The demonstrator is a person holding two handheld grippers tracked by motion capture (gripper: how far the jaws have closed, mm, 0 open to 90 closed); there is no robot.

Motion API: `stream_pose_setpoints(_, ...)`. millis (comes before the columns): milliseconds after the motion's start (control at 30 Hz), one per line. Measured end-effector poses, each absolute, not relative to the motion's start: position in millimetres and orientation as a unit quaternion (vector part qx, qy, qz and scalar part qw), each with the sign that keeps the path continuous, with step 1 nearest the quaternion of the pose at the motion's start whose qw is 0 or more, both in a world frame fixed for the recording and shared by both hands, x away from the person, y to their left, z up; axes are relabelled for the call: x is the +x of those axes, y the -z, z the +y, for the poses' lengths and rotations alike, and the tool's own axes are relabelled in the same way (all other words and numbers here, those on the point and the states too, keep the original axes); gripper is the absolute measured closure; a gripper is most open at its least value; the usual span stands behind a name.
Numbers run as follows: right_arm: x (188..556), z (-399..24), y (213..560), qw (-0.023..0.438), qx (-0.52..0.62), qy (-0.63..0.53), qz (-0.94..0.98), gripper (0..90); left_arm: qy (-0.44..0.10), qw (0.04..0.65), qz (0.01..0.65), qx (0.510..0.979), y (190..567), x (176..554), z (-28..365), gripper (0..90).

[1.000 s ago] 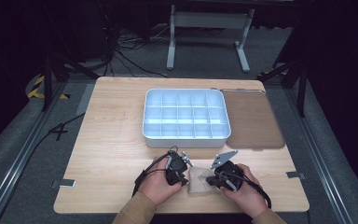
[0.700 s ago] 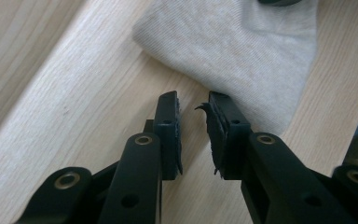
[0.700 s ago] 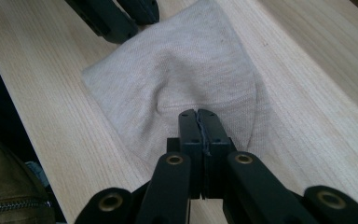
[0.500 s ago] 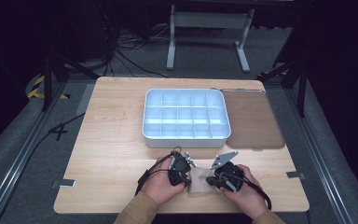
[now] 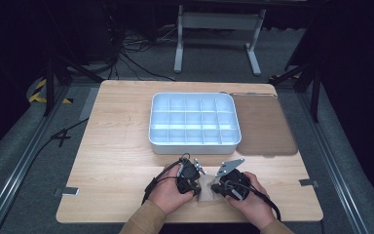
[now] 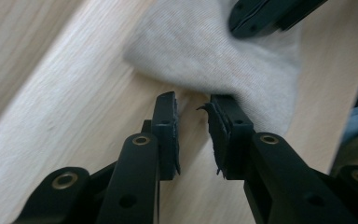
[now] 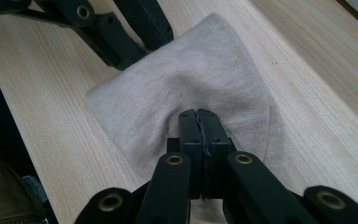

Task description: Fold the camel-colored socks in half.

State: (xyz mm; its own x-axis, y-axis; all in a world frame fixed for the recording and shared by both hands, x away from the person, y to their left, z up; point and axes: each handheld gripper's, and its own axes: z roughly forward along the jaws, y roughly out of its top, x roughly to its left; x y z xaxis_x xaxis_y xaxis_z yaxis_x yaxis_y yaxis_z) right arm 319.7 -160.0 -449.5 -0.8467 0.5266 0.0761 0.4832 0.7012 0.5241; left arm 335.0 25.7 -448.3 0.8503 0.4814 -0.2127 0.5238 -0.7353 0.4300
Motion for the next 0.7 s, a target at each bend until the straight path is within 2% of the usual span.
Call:
stream_pose_setpoints(267,319.1,-159.5,450.7,0.028,0.273,-0.284,0.919,90.0,0.035,0.281,0.247,0.927,443.7,332.3,22.4,70.3)
stream_pose_setpoints(400,316.8,-156.7,451.0,0.033,0.274,-0.285,0.918,90.0,0.014,0.275,0.231,0.933,441.5,329.3,19.2,71.4)
stream_pose_setpoints(700,316.5,-159.5,449.2,0.028,0.268,-0.299,0.915,90.0,0.019,0.274,0.227,0.934,436.7,328.1,22.5,71.3)
